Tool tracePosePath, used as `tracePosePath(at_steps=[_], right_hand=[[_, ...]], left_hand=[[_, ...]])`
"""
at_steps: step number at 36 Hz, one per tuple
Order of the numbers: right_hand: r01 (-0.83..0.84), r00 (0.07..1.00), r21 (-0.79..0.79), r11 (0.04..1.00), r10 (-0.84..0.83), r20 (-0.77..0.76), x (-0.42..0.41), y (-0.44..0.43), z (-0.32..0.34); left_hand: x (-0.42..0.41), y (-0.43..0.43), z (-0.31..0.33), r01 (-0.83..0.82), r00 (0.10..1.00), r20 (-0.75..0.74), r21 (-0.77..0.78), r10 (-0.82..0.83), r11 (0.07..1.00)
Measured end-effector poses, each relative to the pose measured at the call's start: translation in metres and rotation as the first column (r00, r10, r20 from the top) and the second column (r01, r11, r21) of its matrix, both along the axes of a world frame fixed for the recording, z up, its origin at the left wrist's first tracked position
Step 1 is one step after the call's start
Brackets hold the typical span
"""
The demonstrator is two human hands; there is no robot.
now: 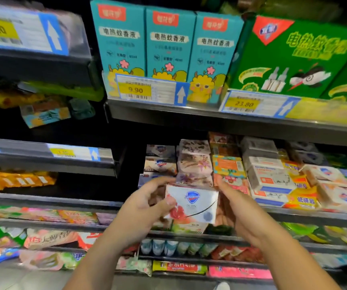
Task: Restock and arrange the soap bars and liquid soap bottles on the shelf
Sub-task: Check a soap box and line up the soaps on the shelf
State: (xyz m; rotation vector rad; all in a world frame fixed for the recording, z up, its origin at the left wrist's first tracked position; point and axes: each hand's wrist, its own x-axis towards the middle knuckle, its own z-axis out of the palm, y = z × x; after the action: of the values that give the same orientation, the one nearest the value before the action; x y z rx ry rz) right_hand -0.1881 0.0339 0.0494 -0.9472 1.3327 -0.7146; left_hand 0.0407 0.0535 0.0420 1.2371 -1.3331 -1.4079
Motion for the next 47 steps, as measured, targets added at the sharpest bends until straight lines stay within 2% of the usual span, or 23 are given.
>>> tracePosePath(at_steps=[3, 6, 9, 11, 14, 17, 20, 22, 23, 25, 27, 29, 31, 32, 34, 39, 42, 43, 46, 47], right_hand=[[-0.111, 0.993, -0.020, 0.994, 0.112, 0.039, -0.006, -0.009, 0.018], [-0.218, 0.971, -0.066, 0.974, 0.224, 0.084, -0.014, -0.021, 0.037], [-0.313, 0.948, -0.241, 0.919, 0.316, -0.028, -0.018, -0.034, 0.046], [-0.368, 0.930, -0.303, 0.879, 0.348, -0.120, -0.019, -0.043, 0.048], [-0.419, 0.907, -0.353, 0.837, 0.365, -0.211, -0.021, -0.048, 0.050], [-0.437, 0.877, -0.426, 0.792, 0.271, -0.396, -0.018, -0.045, 0.052], [-0.534, 0.758, -0.499, 0.682, 0.126, -0.639, -0.015, -0.043, 0.046], [-0.574, 0.709, -0.544, 0.612, 0.038, -0.704, -0.014, -0.047, 0.039], [-0.568, 0.705, -0.553, 0.609, 0.013, -0.709, -0.013, -0.050, 0.036], [-0.523, 0.713, -0.559, 0.643, -0.029, -0.700, -0.011, -0.057, 0.031], [-0.495, 0.702, -0.566, 0.659, -0.080, -0.707, -0.009, -0.065, 0.026], [-0.483, 0.688, -0.557, 0.676, -0.100, -0.718, -0.007, -0.075, 0.024], [-0.448, 0.673, -0.513, 0.733, -0.102, -0.733, -0.003, -0.087, 0.023], [-0.433, 0.649, -0.485, 0.760, -0.110, -0.753, -0.001, -0.093, 0.021], [-0.401, 0.611, -0.434, 0.807, -0.117, -0.783, 0.005, -0.105, 0.021], [-0.357, 0.704, -0.234, 0.904, 0.096, -0.704, 0.035, -0.125, 0.022], [-0.327, 0.764, -0.304, 0.895, 0.061, -0.643, 0.050, -0.143, 0.011], [-0.368, 0.748, -0.344, 0.864, 0.055, -0.661, 0.054, -0.150, 0.008], [-0.554, 0.566, -0.368, 0.746, 0.014, -0.825, 0.064, -0.175, 0.000], [-0.578, 0.541, -0.361, 0.732, 0.012, -0.841, 0.069, -0.180, 0.000]], left_hand=[[0.002, -0.005, 0.007, 0.036, 0.999, 0.011, -0.124, -0.035, 0.992], [0.002, -0.011, 0.019, 0.083, 0.992, 0.113, -0.288, -0.052, 0.954], [0.005, -0.022, 0.023, 0.128, 0.961, 0.276, -0.530, 0.028, 0.838], [0.004, -0.028, 0.019, 0.132, 0.953, 0.295, -0.608, 0.069, 0.783], [0.000, -0.035, 0.013, 0.046, 0.952, 0.271, -0.585, 0.143, 0.810], [-0.006, -0.041, 0.005, -0.020, 0.968, 0.194, -0.568, 0.157, 0.823], [-0.012, -0.047, -0.010, -0.100, 0.987, 0.067, -0.439, 0.143, 0.893], [-0.016, -0.056, -0.021, -0.191, 0.977, 0.022, -0.364, 0.214, 0.912], [-0.016, -0.063, -0.030, -0.215, 0.963, 0.080, -0.349, 0.258, 0.912], [-0.014, -0.079, -0.046, -0.180, 0.882, 0.369, -0.311, 0.293, 0.933], [-0.008, -0.093, -0.059, -0.139, 0.708, 0.631, -0.315, 0.316, 0.939], [-0.005, -0.100, -0.066, -0.048, 0.541, 0.788, -0.319, 0.293, 0.946], [-0.008, -0.104, -0.072, 0.013, 0.364, 0.910, -0.219, 0.200, 0.976], [-0.010, -0.104, -0.076, 0.009, 0.308, 0.939, -0.162, 0.152, 0.987], [-0.013, -0.105, -0.077, -0.006, 0.279, 0.954, -0.111, 0.108, 0.994], [-0.010, -0.105, -0.077, 0.004, 0.273, 0.961, -0.038, 0.036, 0.999], [-0.010, -0.102, -0.075, 0.013, 0.273, 0.962, -0.012, 0.008, 1.000], [-0.010, -0.102, -0.074, 0.013, 0.278, 0.961, -0.010, 0.006, 1.000], [-0.010, -0.103, -0.072, 0.015, 0.301, 0.953, -0.008, 0.003, 1.000], [-0.010, -0.103, -0.072, 0.018, 0.297, 0.955, -0.010, 0.004, 1.000]])
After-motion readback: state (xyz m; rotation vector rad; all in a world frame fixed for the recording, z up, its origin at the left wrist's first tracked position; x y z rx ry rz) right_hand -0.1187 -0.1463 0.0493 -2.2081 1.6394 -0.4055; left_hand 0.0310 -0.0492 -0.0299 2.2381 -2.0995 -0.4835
